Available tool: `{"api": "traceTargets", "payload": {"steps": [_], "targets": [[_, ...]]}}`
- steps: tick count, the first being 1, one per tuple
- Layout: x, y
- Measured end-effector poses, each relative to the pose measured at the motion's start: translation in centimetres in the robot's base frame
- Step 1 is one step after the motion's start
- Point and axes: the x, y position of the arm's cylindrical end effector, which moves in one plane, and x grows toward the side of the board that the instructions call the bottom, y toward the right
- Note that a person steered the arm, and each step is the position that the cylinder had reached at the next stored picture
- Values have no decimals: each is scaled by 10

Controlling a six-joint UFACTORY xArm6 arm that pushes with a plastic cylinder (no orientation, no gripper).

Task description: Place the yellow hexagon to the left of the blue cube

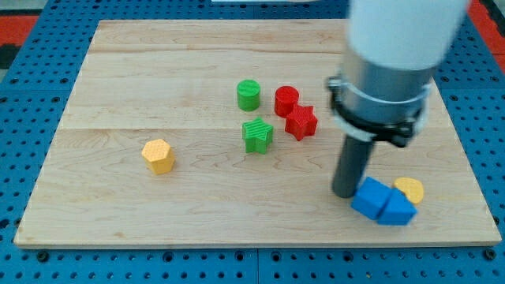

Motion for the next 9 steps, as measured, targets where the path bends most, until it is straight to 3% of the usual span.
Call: {"api": "traceTargets", "payload": {"steps": [2, 3, 4, 5, 7, 8, 9], "targets": [[11, -201], [-13, -300], [-59, -310], [-63, -268], [-13, -120], [-2, -73], [5, -110]]}}
